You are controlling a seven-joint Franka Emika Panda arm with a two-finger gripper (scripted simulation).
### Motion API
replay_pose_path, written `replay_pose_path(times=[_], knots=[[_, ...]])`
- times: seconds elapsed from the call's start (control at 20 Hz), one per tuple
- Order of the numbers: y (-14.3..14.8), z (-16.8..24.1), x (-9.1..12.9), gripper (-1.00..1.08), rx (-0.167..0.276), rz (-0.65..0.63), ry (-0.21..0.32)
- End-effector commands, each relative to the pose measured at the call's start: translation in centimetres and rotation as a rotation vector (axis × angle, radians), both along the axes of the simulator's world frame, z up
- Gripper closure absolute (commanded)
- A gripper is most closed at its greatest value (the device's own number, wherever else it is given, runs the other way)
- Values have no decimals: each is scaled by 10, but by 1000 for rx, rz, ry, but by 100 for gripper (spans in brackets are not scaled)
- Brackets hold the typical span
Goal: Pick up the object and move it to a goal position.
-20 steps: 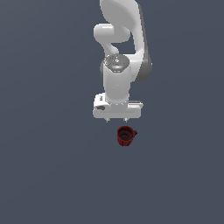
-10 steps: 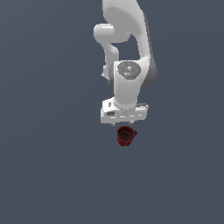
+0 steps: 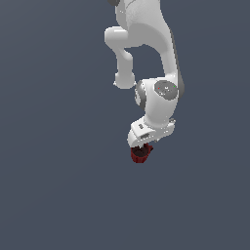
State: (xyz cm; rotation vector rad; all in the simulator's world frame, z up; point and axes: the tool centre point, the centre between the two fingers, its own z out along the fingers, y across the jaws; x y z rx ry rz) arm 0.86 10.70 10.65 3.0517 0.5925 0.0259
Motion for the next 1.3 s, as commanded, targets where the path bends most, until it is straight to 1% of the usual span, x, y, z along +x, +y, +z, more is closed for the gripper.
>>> replay_pose_path(times=[0.0,0.25,0.55,0.75,0.8,1.25], knots=[[5,-3,1,-60,-3,26,-3],[4,-6,0,-60,-2,19,-1],[4,-27,0,-60,-3,26,-3],[4,-33,0,-60,-3,28,-3],[4,-33,0,108,-3,28,-3],[4,-33,0,108,-3,28,-3]])
